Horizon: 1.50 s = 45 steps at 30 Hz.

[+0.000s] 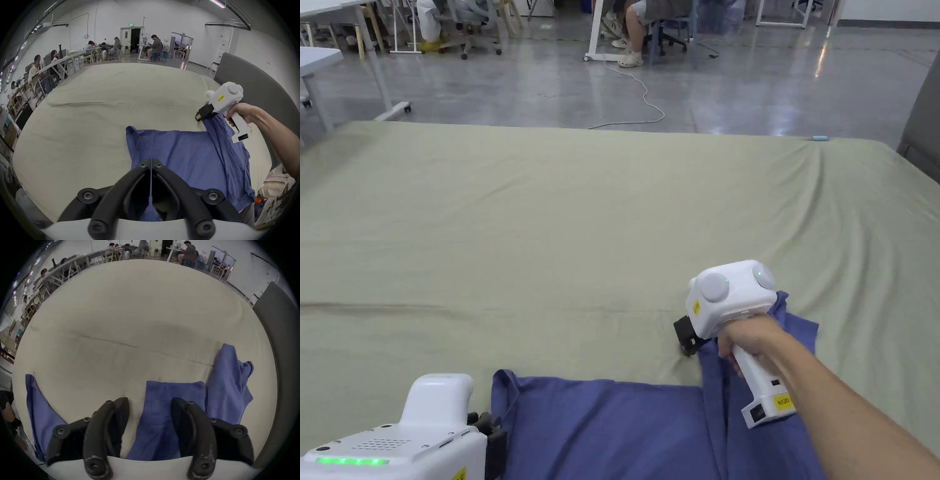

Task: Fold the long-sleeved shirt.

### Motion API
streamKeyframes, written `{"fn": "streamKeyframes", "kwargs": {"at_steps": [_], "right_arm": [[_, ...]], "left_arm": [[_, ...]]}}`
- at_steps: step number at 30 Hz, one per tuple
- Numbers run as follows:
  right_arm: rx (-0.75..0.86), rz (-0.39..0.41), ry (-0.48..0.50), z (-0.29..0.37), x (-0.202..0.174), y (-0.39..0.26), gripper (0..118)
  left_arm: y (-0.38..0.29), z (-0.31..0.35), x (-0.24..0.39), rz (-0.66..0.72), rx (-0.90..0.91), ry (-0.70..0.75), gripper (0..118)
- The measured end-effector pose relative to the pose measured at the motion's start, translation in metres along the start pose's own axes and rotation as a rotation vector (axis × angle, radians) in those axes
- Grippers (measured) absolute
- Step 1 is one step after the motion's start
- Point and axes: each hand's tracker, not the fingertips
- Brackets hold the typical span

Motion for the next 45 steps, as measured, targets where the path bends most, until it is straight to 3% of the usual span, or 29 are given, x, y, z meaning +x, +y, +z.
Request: {"fn": "streamKeyframes", "kwargs": {"at_steps": [1, 2, 4, 9, 14, 17, 22, 27, 28, 29, 30, 31, 32, 35, 36, 37, 38, 41, 45], "right_arm": [[0.0, -0.035, 0.035, 0.005, -0.001, 0.002, 0], [0.013, -0.054, 0.097, 0.009, -0.001, 0.001, 0], [0.014, -0.026, 0.018, 0.017, -0.002, -0.007, 0], [0.134, 0.001, 0.085, 0.076, -0.001, -0.051, 0], [0.298, 0.082, 0.208, 0.18, 0.003, -0.171, 0], [0.282, 0.089, 0.241, 0.214, 0.002, -0.249, 0], [0.146, 0.053, 0.29, 0.197, -0.013, -0.345, 0], [0.025, 0.062, 0.263, 0.149, -0.029, -0.377, 2], [0.037, 0.056, 0.246, 0.15, -0.031, -0.379, 11], [0.078, 0.041, 0.22, 0.157, -0.029, -0.38, 29], [0.11, 0.025, 0.229, 0.17, -0.025, -0.379, 58], [0.134, 0.011, 0.255, 0.18, -0.022, -0.378, 94], [0.168, 0.001, 0.248, 0.195, -0.016, -0.377, 105], [0.313, -0.035, 0.175, 0.231, 0.0, -0.372, 104], [0.327, -0.06, 0.112, 0.239, 0.008, -0.368, 95], [0.332, -0.08, 0.066, 0.243, 0.013, -0.365, 51], [0.351, -0.088, 0.027, 0.247, 0.019, -0.362, 0], [0.432, -0.122, -0.067, 0.252, 0.032, -0.356, 0], [0.415, -0.141, 0.05, 0.249, 0.038, -0.349, 0]], "left_arm": [[-0.001, 0.001, -0.001, -0.001, -0.001, 0.003, 0], [-0.002, 0.002, -0.002, -0.002, -0.002, 0.005, 0], [-0.006, 0.003, -0.002, 0.004, -0.007, 0.002, 0], [-0.013, 0.014, -0.003, 0.022, -0.002, -0.005, 0], [-0.021, 0.031, -0.002, 0.033, 0.023, -0.024, 0], [-0.028, 0.04, -0.001, 0.035, 0.036, -0.028, 0], [-0.046, 0.055, 0.006, 0.069, 0.043, -0.036, 0], [-0.056, 0.075, 0.018, 0.026, 0.034, -0.046, 0], [-0.057, 0.078, 0.019, 0.023, 0.036, -0.047, 0], [-0.057, 0.082, 0.019, 0.023, 0.039, -0.048, 0], [-0.057, 0.087, 0.021, 0.025, 0.047, -0.047, 0], [-0.057, 0.089, 0.021, 0.027, 0.051, -0.046, 0], [-0.057, 0.091, 0.022, 0.028, 0.054, -0.046, 0], [-0.056, 0.092, 0.025, 0.025, 0.058, -0.044, 0], [-0.056, 0.09, 0.026, 0.025, 0.056, -0.046, 0], [-0.055, 0.088, 0.028, 0.025, 0.053, -0.047, 0], [-0.055, 0.084, 0.029, 0.023, 0.047, -0.047, 0], [-0.047, 0.066, 0.034, -0.031, -0.008, -0.042, 0], [-0.014, 0.031, 0.023, -0.015, -0.007, -0.004, 0]]}}
